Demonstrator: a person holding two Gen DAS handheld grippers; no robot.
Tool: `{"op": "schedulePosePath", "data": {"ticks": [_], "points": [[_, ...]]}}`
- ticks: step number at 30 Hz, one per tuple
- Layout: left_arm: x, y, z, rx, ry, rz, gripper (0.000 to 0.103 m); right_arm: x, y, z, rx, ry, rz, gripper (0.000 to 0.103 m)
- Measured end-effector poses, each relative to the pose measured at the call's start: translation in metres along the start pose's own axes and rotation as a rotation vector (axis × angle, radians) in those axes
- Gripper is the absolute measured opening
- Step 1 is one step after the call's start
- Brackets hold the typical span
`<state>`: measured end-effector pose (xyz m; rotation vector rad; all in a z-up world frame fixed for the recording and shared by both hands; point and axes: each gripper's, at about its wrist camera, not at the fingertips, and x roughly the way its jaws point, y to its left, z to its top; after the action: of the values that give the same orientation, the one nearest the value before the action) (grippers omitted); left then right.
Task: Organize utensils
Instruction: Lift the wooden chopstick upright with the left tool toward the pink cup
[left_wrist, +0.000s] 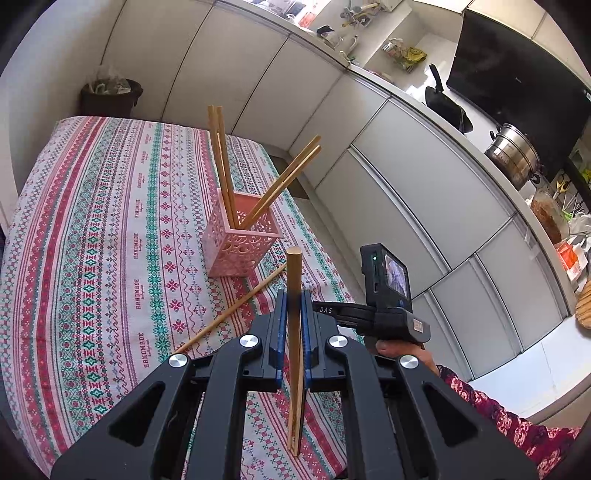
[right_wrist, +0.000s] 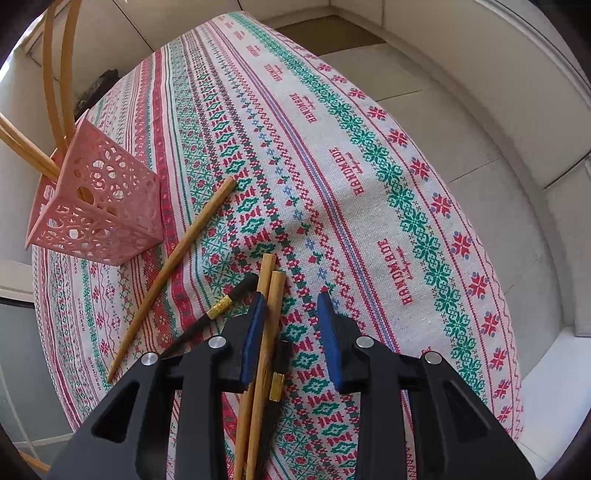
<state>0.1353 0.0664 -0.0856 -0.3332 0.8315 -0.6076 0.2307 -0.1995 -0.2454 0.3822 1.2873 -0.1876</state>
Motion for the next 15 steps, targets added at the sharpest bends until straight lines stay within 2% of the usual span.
{"op": "schedulePosePath", "data": {"ticks": [2, 3, 5, 6, 7, 9, 10, 15], "points": [[-0.002, -0.001, 0.000, 0.003, -0.006, 0.004, 0.007, 0.000, 0.009, -0.001, -0.035, -0.012, -0.015, 0.024], [-0.003, -0.003, 0.001, 0.008, -0.007, 0.004, 0.007, 0.005, 0.015, -0.002, -0.051, 0.012, -0.005, 0.021], [-0.007, -0.007, 0.002, 0.028, -0.017, 0.013, 0.007, 0.004, 0.026, -0.007, -0.089, -0.009, -0.070, 0.018], [-0.010, -0.010, 0.003, 0.040, -0.025, 0.016, 0.007, 0.004, 0.029, -0.009, -0.098, -0.018, -0.076, 0.018], [-0.013, -0.012, 0.003, 0.048, -0.032, 0.016, 0.007, 0.003, 0.028, -0.010, -0.091, -0.022, -0.054, 0.016], [-0.020, -0.014, 0.003, 0.063, -0.043, 0.008, 0.007, 0.001, 0.017, -0.011, -0.059, -0.018, 0.059, 0.014], [-0.023, -0.015, 0.003, 0.071, -0.047, 0.008, 0.007, -0.002, 0.011, -0.012, -0.057, -0.022, 0.089, 0.008], [-0.032, -0.017, 0.004, 0.077, -0.079, 0.020, 0.007, -0.041, -0.003, -0.028, -0.092, -0.161, 0.151, 0.008]]}}
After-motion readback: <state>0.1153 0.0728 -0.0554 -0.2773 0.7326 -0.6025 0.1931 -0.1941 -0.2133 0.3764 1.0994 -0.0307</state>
